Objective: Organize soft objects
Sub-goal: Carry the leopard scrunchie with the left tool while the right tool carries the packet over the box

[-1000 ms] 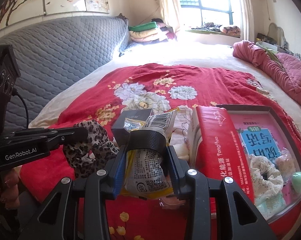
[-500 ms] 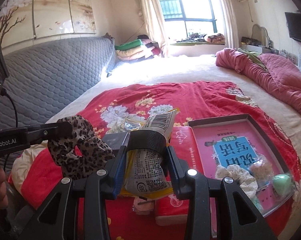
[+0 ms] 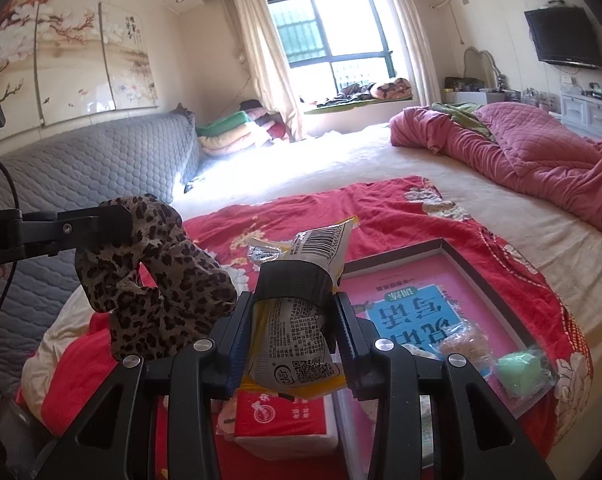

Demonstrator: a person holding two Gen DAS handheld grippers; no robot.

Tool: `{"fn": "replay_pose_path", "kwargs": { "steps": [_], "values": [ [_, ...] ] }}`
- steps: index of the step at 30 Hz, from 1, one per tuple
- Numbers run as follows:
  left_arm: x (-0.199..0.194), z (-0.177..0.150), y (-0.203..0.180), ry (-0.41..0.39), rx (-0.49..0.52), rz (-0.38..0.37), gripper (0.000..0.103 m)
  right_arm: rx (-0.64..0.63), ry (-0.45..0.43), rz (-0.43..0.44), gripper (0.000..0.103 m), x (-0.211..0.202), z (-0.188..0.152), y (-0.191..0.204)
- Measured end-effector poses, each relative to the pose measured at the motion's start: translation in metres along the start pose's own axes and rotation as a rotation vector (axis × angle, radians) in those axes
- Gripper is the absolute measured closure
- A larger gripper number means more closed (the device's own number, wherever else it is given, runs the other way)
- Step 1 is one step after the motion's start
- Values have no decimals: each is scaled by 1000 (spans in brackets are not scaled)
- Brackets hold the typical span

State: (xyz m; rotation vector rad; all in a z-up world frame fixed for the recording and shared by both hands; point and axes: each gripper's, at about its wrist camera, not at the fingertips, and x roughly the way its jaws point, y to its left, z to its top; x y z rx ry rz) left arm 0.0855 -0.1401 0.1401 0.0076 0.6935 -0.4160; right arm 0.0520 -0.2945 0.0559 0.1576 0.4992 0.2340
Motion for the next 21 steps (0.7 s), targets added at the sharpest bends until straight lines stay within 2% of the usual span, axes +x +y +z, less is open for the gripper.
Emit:
{"fn": "replay_pose_path", "kwargs": {
  "steps": [10, 21],
  "values": [
    [28, 16, -49, 17, 63, -43, 102, 89, -50, -75, 63, -22, 7, -53],
    [62, 19, -77, 66, 97, -91, 102, 181, -74, -147, 63, -36, 6, -106]
  ]
}}
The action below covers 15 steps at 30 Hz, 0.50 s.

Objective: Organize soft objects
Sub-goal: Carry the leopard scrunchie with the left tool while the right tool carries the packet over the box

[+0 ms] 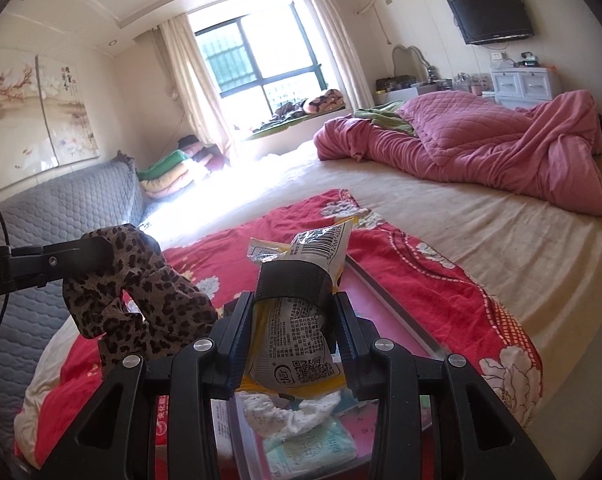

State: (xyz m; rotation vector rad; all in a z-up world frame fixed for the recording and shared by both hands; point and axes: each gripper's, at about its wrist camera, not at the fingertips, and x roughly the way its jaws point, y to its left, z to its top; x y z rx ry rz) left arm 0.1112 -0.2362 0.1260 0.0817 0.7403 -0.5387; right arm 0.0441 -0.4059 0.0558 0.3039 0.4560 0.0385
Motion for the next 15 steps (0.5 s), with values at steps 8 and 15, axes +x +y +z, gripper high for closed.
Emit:
{"fn": "replay_pose_path", "kwargs": {
  "steps": [8, 15],
  "values": [
    [38, -7, -5, 61, -25, -56, 102, 20, 11, -28, 63, 2, -3, -15],
    [71, -20, -8, 113, -35, -92, 102, 29, 30, -37, 63, 8, -7, -23]
  ]
}}
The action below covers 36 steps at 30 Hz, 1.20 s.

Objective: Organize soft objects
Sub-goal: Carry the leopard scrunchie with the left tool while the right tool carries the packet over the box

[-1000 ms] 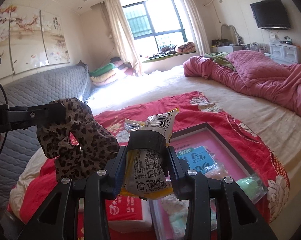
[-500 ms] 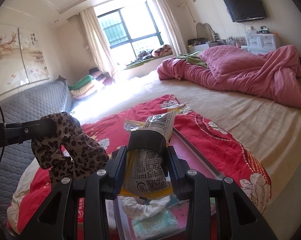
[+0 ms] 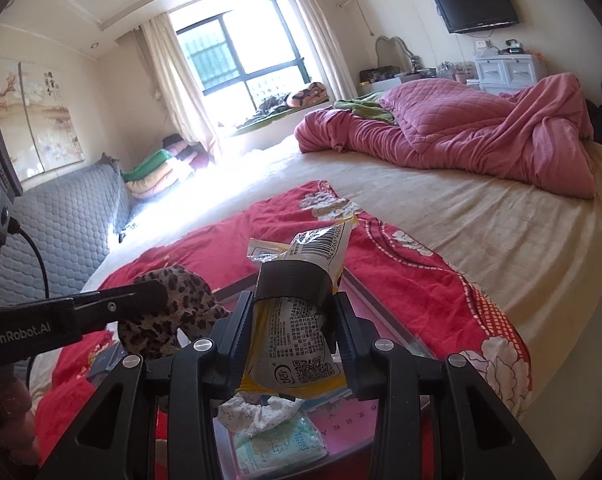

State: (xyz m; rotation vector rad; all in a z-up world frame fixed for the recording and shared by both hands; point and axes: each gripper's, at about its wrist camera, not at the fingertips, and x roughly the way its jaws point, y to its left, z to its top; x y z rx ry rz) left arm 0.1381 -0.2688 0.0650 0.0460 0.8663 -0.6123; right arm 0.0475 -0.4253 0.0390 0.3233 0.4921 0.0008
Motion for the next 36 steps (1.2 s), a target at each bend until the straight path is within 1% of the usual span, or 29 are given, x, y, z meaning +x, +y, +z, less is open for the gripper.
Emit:
{"fn": "replay_pose_path", "kwargs": {
  "steps": [8, 12, 20, 23, 30, 36],
  "values": [
    [32, -5, 7, 52, -5, 4, 102, -18, 28, -1, 63, 9, -3, -4],
    [46, -4, 17, 70, -16, 27, 102, -41, 51, 7, 63, 14, -7, -1],
    [66, -6, 45, 99, -61, 67, 102, -96, 119, 64, 63, 31, -18, 6],
    [73, -7, 50, 114, -50, 95, 102, -119, 147, 84, 63, 38, -23, 10],
    [79, -10, 59, 126, -64, 106, 102, -202, 213, 109, 63, 56, -37, 24],
    [83, -14, 64, 136, -67, 119, 102, -213, 252, 117, 63, 71, -46, 24]
  ]
}}
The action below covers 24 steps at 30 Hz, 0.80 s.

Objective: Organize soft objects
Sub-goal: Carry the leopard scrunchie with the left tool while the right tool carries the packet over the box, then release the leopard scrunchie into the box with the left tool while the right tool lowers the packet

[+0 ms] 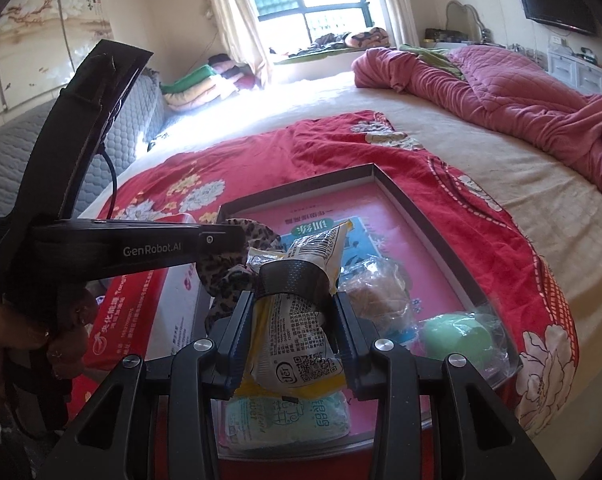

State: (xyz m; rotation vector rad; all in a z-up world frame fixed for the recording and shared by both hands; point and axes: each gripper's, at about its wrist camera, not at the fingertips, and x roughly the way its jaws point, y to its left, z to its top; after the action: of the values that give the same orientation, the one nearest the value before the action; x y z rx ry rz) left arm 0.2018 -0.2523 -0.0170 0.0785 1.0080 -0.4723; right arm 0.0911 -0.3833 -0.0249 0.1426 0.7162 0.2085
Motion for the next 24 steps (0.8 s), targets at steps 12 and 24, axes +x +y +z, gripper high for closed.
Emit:
{"fn": "replay_pose_path", "kwargs": {
  "steps": [12, 24],
  "values": [
    [6, -1, 4, 18, -4, 8, 102, -36, 65, -3, 63, 27, -5, 1],
    [5, -4, 11, 24, -26, 0, 101, -28, 67, -53, 63, 38, -6, -5]
  ]
}}
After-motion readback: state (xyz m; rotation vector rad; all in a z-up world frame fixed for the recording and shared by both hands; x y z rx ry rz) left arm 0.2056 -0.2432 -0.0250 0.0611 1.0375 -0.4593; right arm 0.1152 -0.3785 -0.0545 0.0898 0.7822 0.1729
